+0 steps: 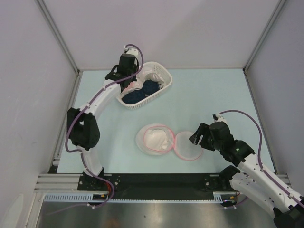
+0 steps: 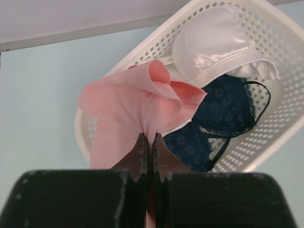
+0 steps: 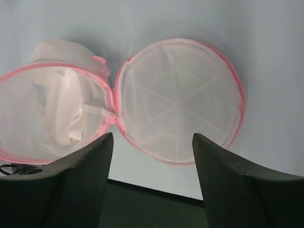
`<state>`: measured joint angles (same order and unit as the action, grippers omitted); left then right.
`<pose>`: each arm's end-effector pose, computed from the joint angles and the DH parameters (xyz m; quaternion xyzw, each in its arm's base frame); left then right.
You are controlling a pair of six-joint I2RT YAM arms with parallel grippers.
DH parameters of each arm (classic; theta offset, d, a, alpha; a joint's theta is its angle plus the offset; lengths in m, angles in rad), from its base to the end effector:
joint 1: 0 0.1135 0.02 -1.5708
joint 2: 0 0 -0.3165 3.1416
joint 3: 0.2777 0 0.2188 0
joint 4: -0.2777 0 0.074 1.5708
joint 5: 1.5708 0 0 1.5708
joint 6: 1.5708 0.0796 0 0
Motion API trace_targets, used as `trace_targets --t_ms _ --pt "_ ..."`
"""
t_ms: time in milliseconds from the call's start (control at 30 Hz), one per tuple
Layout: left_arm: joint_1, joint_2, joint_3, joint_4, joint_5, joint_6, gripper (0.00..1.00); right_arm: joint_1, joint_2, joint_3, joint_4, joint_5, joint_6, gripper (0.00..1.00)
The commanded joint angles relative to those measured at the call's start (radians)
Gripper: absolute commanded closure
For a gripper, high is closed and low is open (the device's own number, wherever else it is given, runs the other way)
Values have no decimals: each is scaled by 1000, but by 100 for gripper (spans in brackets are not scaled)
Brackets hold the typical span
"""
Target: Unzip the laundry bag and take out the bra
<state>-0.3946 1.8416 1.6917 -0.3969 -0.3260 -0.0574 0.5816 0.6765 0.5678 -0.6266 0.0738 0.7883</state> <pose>0.4246 -0.1492 0.3687 0.0660 0.8614 0.0295 0.5028 0.0890 0.0515 0.2456 0.1091 0.9070 0.2304 0.3353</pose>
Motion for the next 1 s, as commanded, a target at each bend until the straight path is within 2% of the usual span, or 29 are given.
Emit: trace_targets --t_ms 0,233,567,600,667,700,767,800,900,967 --pt "3 76 88 59 -21 50 100 6 -22 -3 27 -9 -11 27" --pt "-24 185 131 55 1 82 100 6 0 1 45 -22 -11 27" --pt "-85 217 125 32 -10 68 100 8 0 1 50 -20 -11 27" --pt "-85 217 123 18 -5 53 97 9 0 3 48 -20 -11 27" --pt "-85 202 111 9 13 27 87 7 -2 0 48 -20 -11 27" --pt "-87 193 106 3 15 18 68 11 -2 0 48 -20 -11 27" --pt "-87 165 91 -10 13 8 47 9 -2 0 47 -20 -11 26" --pt "-89 154 86 -14 13 -2 29 9 -2 -2 47 -20 -12 26" --pt "-98 98 74 -34 1 -13 9 12 -5 -3 44 -16 -12 26" --pt "-105 62 66 -49 -13 -15 5 12 -5 -3 36 -8 -11 25"
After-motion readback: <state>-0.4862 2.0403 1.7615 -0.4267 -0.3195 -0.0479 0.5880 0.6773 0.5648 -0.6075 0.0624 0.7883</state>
